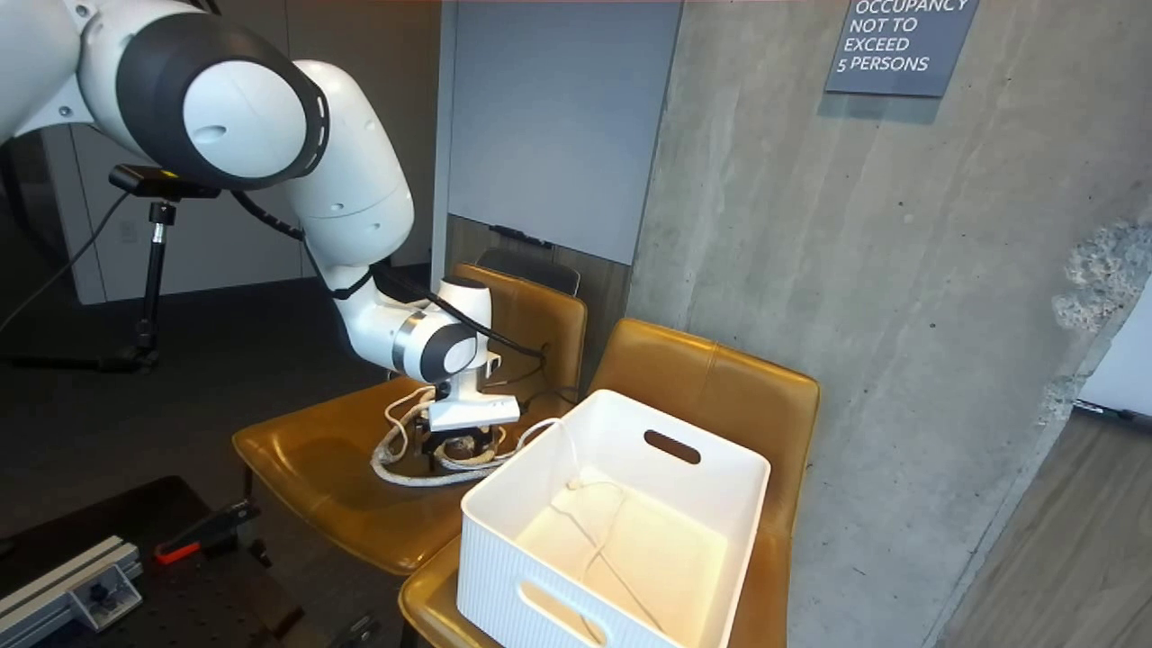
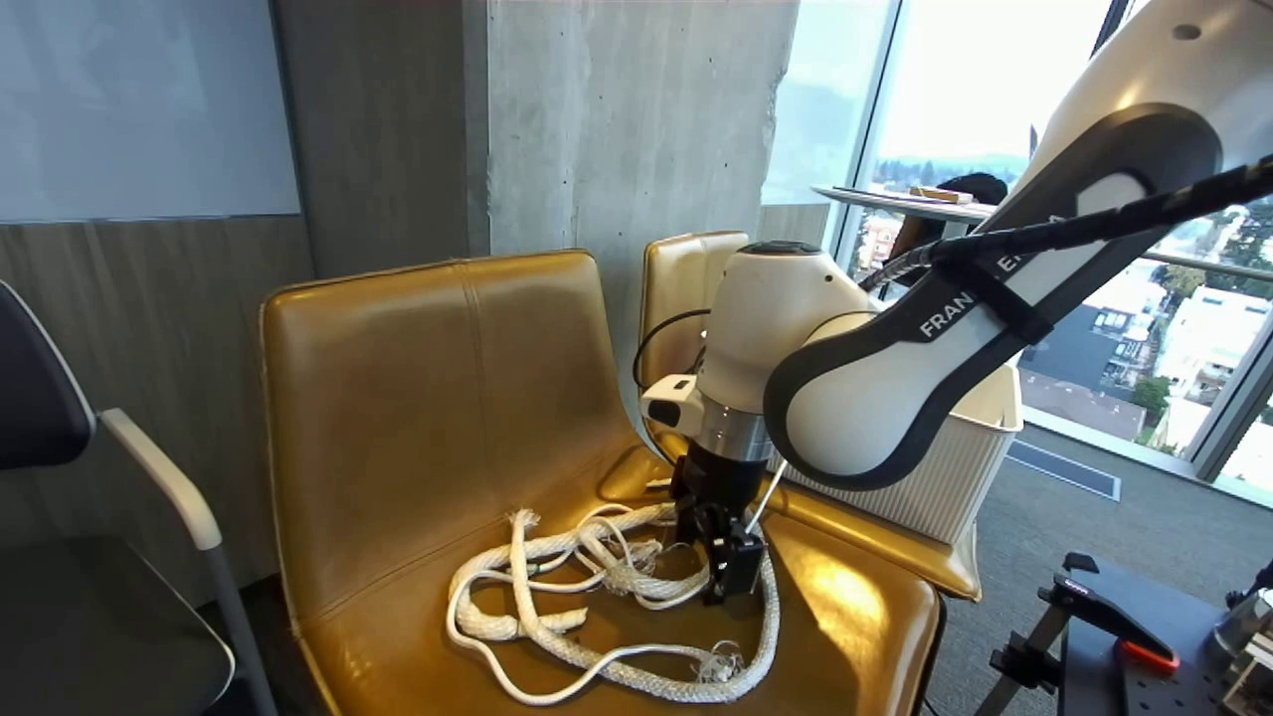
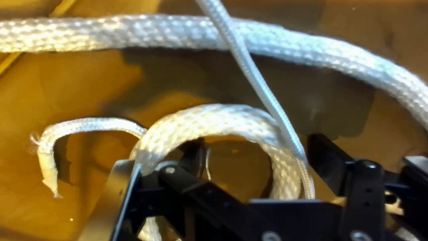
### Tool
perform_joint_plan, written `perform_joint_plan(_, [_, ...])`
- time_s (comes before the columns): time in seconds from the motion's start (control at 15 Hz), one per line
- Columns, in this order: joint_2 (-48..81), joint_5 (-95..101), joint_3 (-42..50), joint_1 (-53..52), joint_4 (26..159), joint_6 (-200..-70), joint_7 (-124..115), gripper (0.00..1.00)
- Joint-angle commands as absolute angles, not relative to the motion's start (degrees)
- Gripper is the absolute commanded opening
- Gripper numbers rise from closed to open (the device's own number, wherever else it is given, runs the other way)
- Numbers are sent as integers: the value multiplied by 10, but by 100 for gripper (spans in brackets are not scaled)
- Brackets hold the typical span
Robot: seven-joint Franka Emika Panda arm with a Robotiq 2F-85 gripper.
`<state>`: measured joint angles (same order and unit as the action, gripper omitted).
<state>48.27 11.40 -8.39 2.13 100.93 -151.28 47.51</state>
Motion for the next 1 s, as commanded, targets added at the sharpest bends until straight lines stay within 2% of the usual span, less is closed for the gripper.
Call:
perform_joint_plan(0.0, [487,124,-80,18,999,-1496,474,51])
perform_joint_plan(0.27, [463,116,-82,13,1008,-1480,456,20])
perform_joint_plan(0.47, [425,117,-77,13,1018,-1457,441,0])
perform_joint_plan(0.93, [321,103,-64,28,954,-1365,401,3])
